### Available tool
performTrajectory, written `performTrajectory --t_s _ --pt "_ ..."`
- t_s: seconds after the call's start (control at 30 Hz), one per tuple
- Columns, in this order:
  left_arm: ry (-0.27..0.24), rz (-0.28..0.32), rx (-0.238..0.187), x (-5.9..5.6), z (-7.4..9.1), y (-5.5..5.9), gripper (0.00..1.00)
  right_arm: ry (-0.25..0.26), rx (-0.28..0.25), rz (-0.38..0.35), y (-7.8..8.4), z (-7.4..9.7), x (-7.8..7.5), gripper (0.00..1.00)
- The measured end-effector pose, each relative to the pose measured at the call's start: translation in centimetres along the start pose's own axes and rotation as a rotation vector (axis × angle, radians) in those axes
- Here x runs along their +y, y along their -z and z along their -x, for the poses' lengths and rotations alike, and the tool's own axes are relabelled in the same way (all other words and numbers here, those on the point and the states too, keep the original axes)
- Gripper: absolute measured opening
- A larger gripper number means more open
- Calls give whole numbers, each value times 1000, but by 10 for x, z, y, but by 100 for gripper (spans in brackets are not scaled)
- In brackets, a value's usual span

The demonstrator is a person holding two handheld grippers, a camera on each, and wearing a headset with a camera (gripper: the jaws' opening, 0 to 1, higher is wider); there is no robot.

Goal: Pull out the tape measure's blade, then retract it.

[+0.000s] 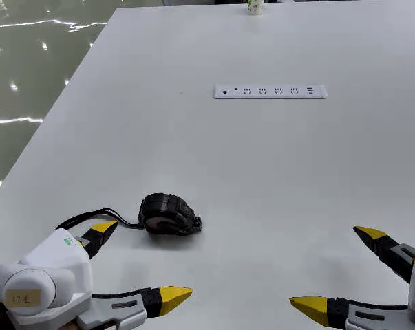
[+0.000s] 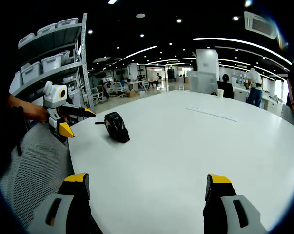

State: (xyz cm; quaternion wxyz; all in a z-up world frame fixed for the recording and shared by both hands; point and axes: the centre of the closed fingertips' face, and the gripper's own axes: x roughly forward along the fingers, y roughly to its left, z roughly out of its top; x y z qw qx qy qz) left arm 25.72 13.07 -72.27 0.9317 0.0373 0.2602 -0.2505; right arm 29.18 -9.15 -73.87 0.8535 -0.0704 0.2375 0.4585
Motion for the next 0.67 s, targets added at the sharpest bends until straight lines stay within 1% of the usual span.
performTrajectory --t_s 0.03,0.07,0.17,0.2,0.23,0.33,0.37,0.4,0.53,0.67 --pt "3 12 -1 -1 0 -1 99 0 -1 -1 0 0 0 99" --pt "3 10 -3 -1 0 -1 99 0 -1 -1 0 0 0 99" --pt "6 17 -2 1 0 0 99 -1 -1 0 0 1 0 99" --pt "18 27 3 0 0 2 99 -1 0 -1 0 1 1 99" --pt "17 32 4 1 0 3 99 0 1 -1 1 1 1 99" --pt "8 24 6 5 0 5 99 0 -1 -2 1 1 0 99" --pt "5 23 1 6 0 5 99 0 0 -2 1 1 0 99" --pt "5 29 1 7 0 5 99 1 -1 -1 1 2 0 99" --pt "-1 22 1 7 0 4 99 1 1 -2 2 2 -1 99" --pt "1 27 3 8 0 5 99 1 -1 -1 2 2 -1 99"
